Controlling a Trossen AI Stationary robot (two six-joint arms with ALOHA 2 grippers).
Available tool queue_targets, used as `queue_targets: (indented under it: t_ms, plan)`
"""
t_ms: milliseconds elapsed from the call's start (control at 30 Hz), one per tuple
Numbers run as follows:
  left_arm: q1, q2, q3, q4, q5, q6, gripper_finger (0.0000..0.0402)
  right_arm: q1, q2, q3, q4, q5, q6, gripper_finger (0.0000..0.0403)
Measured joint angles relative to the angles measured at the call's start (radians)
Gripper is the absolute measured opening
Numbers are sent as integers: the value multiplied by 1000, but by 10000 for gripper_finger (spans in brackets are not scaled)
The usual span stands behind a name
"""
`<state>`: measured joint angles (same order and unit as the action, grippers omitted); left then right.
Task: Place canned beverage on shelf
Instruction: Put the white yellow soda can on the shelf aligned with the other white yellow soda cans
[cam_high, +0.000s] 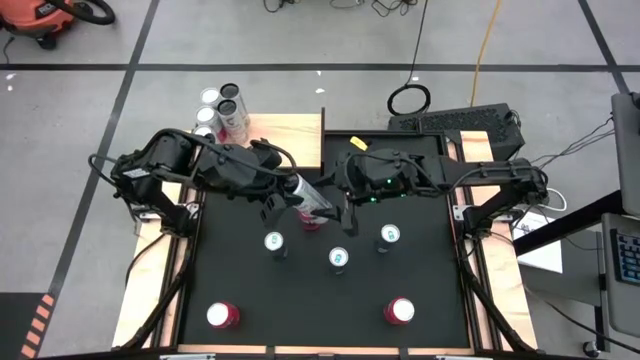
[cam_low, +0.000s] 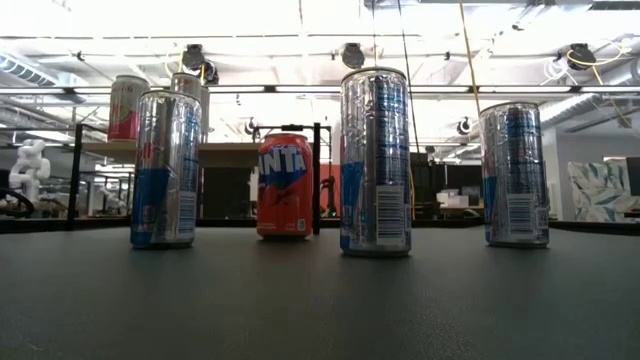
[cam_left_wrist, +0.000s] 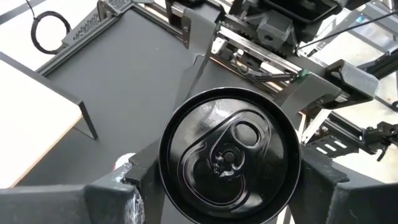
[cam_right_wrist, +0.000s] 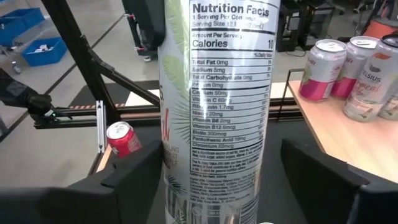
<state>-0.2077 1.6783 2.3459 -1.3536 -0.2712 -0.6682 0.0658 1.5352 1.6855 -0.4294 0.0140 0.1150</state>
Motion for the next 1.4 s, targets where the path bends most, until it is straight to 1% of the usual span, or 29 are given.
queue_targets:
  t_ms: [167,300,367,500,567,733,833,1033,1400]
  plan:
    - [0,0,0,3,12,-8,242,-1,0,0,0,-33,2,327]
    - [-2,0,0,3,16,-8,242,-3,0,0,-1,-43,-1,333]
    - [-2,0,0,3,18,-8,242,-8,0,0,-1,-81,2,334]
    - [-3,0,0,5,20,-7,242,-25,-1,0,-25,-142,72,336]
    - [-3,1,0,5,19,-7,242,-31,-1,0,-40,-145,87,344]
    - [-2,1,0,9,16,-8,242,-40,3,0,-69,-150,81,367]
    - [-3,1,-1,12,16,-8,242,-43,19,1,-69,-192,64,369]
    - [-2,2,-1,5,15,-7,242,-42,66,1,-58,-197,14,347]
    - [-2,0,-1,1,7,-8,242,-41,67,0,-28,-179,-9,268]
